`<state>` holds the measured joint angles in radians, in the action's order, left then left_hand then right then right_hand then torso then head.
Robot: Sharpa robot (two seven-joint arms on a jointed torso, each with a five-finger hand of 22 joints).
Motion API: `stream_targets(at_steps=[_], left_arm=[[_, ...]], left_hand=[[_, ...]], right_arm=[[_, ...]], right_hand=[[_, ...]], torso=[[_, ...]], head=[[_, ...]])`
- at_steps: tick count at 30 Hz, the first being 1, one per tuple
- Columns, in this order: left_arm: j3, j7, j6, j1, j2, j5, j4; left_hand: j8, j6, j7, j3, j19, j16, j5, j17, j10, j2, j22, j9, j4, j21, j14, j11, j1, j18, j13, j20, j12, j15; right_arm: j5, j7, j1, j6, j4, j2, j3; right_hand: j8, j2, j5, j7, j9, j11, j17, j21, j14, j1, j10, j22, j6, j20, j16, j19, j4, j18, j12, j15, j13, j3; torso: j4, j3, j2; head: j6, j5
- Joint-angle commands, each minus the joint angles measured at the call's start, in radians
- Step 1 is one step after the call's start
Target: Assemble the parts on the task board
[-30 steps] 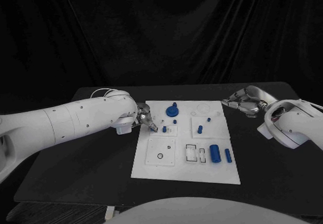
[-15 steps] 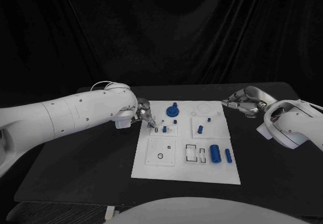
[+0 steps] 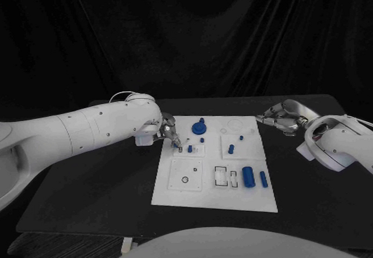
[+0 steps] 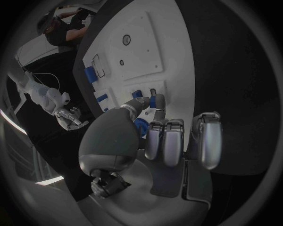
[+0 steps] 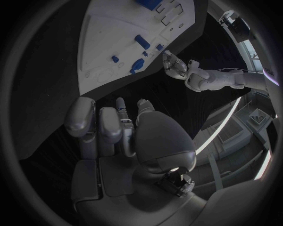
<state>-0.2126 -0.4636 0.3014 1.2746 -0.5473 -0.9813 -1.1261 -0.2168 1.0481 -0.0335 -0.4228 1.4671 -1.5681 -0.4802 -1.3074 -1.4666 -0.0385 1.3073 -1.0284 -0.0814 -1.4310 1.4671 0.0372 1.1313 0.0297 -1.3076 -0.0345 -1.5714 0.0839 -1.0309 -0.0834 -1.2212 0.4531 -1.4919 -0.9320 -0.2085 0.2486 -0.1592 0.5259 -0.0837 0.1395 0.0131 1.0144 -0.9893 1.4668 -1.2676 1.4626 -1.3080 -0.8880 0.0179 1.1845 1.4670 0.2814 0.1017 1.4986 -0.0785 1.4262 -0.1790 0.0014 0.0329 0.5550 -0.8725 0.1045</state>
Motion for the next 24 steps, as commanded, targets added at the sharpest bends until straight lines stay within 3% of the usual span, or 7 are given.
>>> stream_targets(at_steps=[1, 11, 24], left_arm=[[0.001, -0.001, 0.031, 0.001, 0.011, 0.002, 0.014], [0.001, 0.0, 0.048, -0.005, 0.044, 0.002, 0.056], [0.001, -0.007, 0.058, -0.017, 0.052, 0.002, 0.058]], left_hand=[[0.005, -0.006, 0.0, -0.034, 0.011, -0.003, 0.004, -0.263, -0.104, 0.002, 0.212, 0.001, 0.028, 0.003, 0.104, 0.0, -0.006, 0.009, -0.263, 0.004, 0.001, -0.002], [0.005, -0.007, 0.0, -0.036, 0.011, -0.003, 0.01, -0.263, -0.104, -0.001, 0.212, 0.001, 0.033, 0.003, 0.104, -0.001, -0.005, 0.009, -0.263, 0.003, 0.001, -0.002], [0.006, -0.007, 0.001, -0.037, 0.01, -0.003, 0.03, -0.263, -0.104, -0.002, 0.212, 0.001, 0.038, 0.005, 0.104, -0.001, -0.005, 0.009, -0.263, 0.003, 0.001, -0.002]], right_arm=[[0.005, -0.009, 0.003, -0.008, 0.001, 0.0, 0.001], [0.007, -0.007, 0.003, -0.006, -0.001, -0.001, 0.001], [0.007, -0.005, 0.003, -0.004, -0.002, -0.001, 0.001]], right_hand=[[-0.002, -0.001, 0.002, -0.004, -0.001, 0.0, -0.001, 0.003, 0.021, -0.009, 0.034, -0.06, 0.003, 0.005, -0.004, 0.022, 0.004, 0.005, -0.003, -0.004, -0.016, -0.001], [-0.003, -0.001, 0.002, -0.004, -0.002, 0.0, -0.003, 0.006, 0.02, -0.01, 0.033, -0.06, 0.004, 0.005, -0.005, 0.021, 0.004, 0.005, -0.003, -0.004, -0.017, -0.001], [-0.003, -0.001, 0.002, -0.004, -0.002, 0.0, -0.003, 0.006, 0.02, -0.01, 0.033, -0.06, 0.004, 0.005, -0.005, 0.021, 0.004, 0.005, -0.003, -0.004, -0.017, -0.001]], torso=[[0.0002, 0.0002, 0.0], [-0.0005, 0.0003, 0.0], [0.0003, 0.0002, 0.0]], head=[[0.0, -0.003], [0.0, -0.004], [0.0, -0.002]])
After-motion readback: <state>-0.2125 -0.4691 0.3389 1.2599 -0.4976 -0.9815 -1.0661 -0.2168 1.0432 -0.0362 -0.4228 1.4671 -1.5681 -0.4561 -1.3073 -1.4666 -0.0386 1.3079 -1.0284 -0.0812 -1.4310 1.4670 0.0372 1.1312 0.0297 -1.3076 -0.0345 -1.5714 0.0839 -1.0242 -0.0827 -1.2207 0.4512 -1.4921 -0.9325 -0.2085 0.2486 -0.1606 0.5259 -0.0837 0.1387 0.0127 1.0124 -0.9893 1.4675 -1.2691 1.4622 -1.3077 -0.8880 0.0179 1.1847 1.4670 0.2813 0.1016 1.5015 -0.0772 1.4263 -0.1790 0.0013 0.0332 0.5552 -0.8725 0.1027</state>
